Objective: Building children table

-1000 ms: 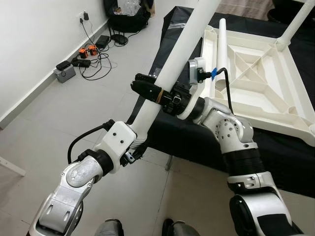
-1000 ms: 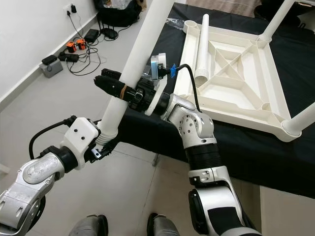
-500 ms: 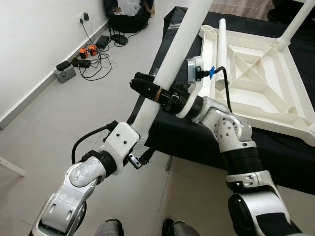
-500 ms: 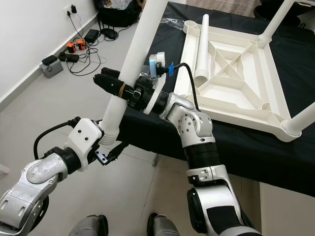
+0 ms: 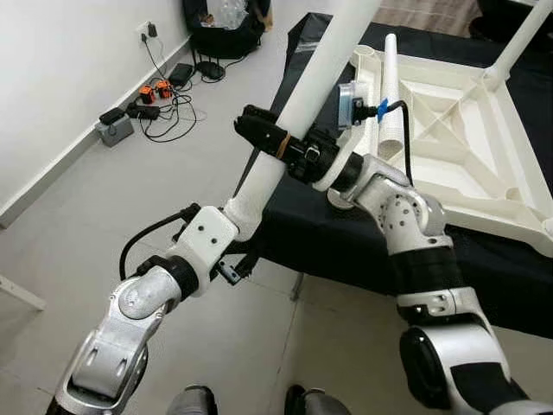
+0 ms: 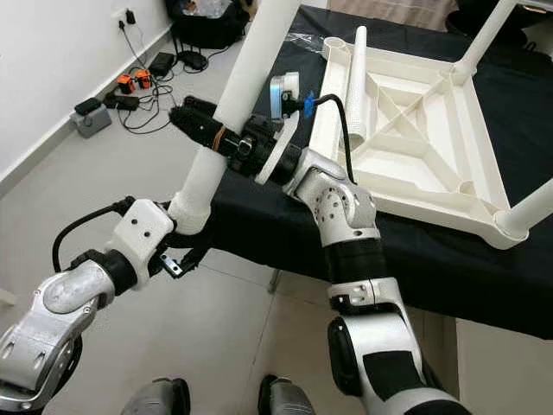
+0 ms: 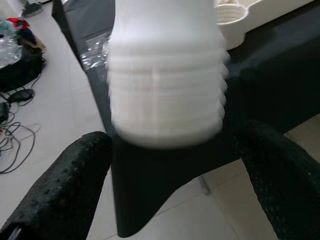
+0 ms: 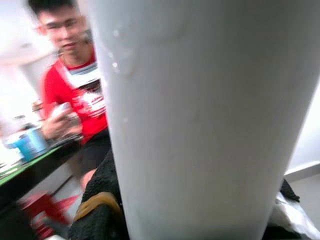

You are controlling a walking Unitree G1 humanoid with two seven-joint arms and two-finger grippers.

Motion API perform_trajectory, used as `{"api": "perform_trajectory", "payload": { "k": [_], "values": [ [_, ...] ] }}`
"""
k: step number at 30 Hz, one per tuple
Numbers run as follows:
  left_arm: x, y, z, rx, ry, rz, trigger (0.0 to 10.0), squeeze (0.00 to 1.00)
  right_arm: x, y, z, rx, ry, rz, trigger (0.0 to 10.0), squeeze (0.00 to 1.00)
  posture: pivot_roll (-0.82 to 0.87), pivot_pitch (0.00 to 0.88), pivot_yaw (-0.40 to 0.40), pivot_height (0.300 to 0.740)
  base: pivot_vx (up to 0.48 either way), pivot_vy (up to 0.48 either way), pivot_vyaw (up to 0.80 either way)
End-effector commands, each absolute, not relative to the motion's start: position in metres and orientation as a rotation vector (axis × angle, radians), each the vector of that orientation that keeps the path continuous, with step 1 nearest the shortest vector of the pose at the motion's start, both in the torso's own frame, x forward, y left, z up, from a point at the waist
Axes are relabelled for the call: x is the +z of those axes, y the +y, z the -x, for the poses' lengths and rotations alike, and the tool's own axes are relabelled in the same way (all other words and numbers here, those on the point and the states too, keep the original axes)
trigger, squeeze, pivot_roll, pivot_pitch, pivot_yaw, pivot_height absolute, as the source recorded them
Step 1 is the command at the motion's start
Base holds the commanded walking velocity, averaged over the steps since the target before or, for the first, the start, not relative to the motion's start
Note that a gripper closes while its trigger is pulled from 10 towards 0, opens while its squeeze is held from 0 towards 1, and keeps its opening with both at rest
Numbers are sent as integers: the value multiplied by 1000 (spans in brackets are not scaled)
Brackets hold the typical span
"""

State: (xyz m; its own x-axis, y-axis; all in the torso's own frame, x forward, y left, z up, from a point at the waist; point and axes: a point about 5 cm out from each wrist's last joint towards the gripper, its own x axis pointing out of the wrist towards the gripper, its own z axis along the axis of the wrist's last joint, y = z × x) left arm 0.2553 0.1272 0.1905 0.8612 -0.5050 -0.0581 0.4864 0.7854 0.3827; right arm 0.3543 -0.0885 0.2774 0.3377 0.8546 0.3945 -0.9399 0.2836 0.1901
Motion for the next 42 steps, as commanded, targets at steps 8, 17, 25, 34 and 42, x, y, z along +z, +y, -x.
{"api": "perform_trajectory", "payload": {
  "k": [8,17,25,34,42],
  "values": [
    [183,119,-248,-514,-45,-400,10000,0,293,-111,-373,966,-331,-278,0,0,82,149,-62,740,0,0,0],
    [187,100,-241,-438,-113,-321,10000,0,298,-141,-384,519,-409,2,10000,0,81,146,-62,740,0,0,0],
    [199,110,-247,-306,-166,-236,10000,0,287,-168,-355,329,-459,24,10000,0,66,114,-64,740,0,0,-259],
    [210,108,-248,-235,-214,-189,10000,0,265,-160,-327,307,-430,94,10000,0,50,77,-69,740,0,0,-785],
    [215,107,-245,-218,-238,-181,10000,0,256,-147,-314,347,-395,124,10000,0,50,67,-74,740,0,0,-490]
  ]
}}
